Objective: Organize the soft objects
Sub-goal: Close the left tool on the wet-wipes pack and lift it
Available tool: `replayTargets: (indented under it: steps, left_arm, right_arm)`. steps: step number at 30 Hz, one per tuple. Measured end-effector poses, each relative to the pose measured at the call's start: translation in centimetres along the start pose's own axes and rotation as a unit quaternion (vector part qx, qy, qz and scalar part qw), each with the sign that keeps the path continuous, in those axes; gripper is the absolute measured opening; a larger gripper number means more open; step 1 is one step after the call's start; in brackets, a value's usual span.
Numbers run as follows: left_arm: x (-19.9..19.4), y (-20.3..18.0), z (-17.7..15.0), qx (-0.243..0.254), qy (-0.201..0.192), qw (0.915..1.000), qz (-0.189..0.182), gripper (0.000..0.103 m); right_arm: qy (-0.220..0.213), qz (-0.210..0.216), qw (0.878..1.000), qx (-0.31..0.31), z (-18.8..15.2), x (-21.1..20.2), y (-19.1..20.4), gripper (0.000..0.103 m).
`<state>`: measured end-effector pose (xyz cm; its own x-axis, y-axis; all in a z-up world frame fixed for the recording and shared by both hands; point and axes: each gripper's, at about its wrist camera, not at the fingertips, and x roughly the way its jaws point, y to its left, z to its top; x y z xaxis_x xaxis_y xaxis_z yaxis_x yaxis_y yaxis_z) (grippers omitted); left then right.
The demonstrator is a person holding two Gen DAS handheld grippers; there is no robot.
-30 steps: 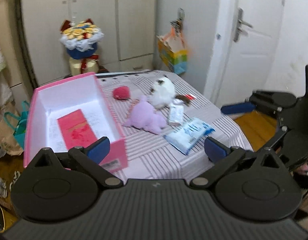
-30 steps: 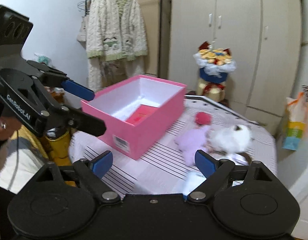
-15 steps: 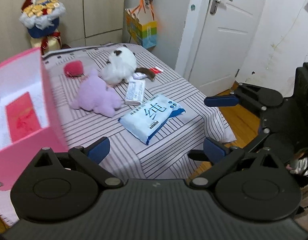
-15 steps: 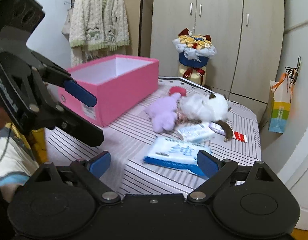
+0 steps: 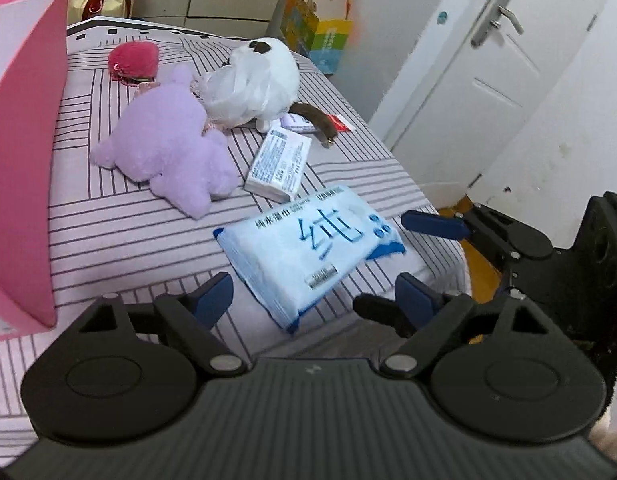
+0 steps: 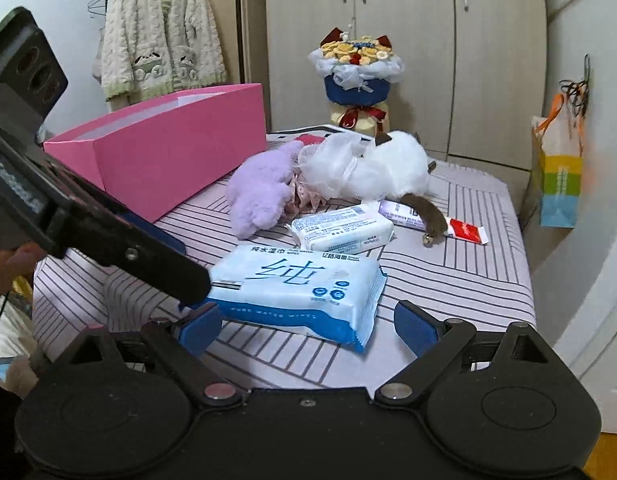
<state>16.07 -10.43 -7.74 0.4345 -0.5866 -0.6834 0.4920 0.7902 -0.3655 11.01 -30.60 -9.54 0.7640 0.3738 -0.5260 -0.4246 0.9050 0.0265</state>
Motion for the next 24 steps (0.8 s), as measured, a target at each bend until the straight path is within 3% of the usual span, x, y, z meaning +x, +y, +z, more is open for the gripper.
replayTargets:
  steps: [5,7,12,17,24]
  left_arm:
    - [1.9,0.8,0.4,-0.027,-0.016,0.9995,0.004,0.081]
    - [2.3,1.3,0.3,-0.041,-0.033,0.9983,0.023,0.079]
    - [2.3,0.4,-0.5,-0.021,-0.054,0.9968,0.056,0.070]
    - [2.4,0.0,-1.1,-0.026,-0.064,0.9962,0.052,0.057]
    - [2.4,-0.8,-1.7,-0.030,-0.089,0.9944,0.048,0.057]
  right_arm:
    - [-0.005,0.031,0.999,-0.018,0.0,1.0,-0.7,0.095]
    - [-0.010,0.031,0.999,-0.014,-0.2,1.8,-0.9,0.095]
    - [-0.019,0.045,0.999,0.004,-1.0,2.3,-0.7,0.094]
    - [-0.039,0.016,0.999,0.017,-1.8,2.2,0.5,0.086]
    - [-0.046,-0.036,0.998,0.036,-2.0,1.9,2.7,0.084]
